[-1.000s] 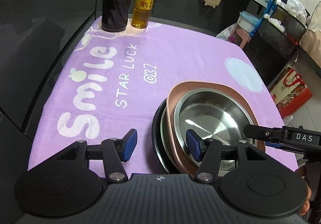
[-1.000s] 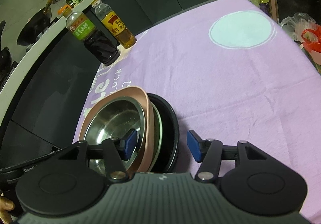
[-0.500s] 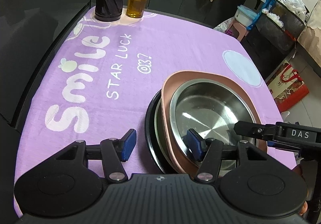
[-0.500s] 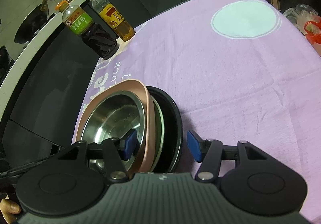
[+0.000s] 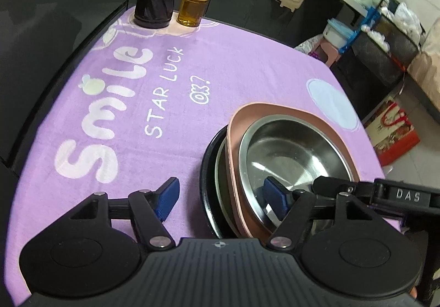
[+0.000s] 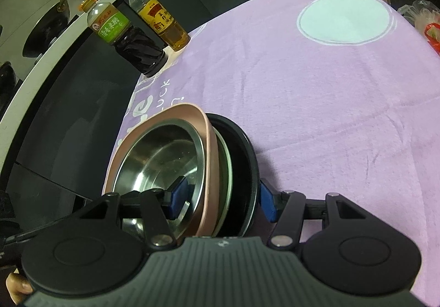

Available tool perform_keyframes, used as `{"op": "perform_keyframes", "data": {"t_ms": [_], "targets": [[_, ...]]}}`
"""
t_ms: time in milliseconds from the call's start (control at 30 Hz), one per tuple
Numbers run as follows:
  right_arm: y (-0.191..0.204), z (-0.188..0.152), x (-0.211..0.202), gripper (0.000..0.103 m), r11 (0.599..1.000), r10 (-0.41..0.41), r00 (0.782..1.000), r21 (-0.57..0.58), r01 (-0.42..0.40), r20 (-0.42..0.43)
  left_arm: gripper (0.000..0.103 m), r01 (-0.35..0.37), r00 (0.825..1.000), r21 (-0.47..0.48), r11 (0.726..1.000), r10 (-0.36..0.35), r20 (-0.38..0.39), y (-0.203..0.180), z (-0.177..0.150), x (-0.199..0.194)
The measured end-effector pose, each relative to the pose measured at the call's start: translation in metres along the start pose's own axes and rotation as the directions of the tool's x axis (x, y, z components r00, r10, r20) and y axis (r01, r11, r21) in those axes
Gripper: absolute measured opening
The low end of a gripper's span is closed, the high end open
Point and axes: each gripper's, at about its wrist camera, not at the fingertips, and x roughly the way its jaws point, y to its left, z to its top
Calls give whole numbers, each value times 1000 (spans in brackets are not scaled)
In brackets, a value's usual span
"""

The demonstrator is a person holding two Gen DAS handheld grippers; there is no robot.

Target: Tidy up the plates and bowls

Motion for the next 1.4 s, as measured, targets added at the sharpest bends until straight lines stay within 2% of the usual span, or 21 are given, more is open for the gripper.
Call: {"op": "perform_keyframes", "data": {"t_ms": [100,200,333,500,667,933,1400], "targets": [[0,0,0,53,1000,-1,1000,0,1,1,66,36,999,-81,996,-38,-23,5,-1,4],[1,0,0,53,1000,-4,1000,-3,4,3,64,124,988,-107,986,-134,-83,5,-1,10],[2,0,0,53,1000,-9,1000,-14,9,6,62,110,993,-55,992,-112,-43,-2,-6,7],[4,-1,-1,52,999,-24,1000,-30,24,18,54,108,994,-15,994,-109,-11,-5,-7,3],[8,-2,-1,52,998,-38,999,-50,39,31,54,97,995,32,995,-97,12,-10,-6,2],[11,3,-3,52,997,-38,998,-68,42,50,54,98,994,44,994,-100,34,-12,1,0],[17,29,-5,52,995,-19,996,-96,27,86,53,100,990,82,992,-108,91,-21,28,-1]]}}
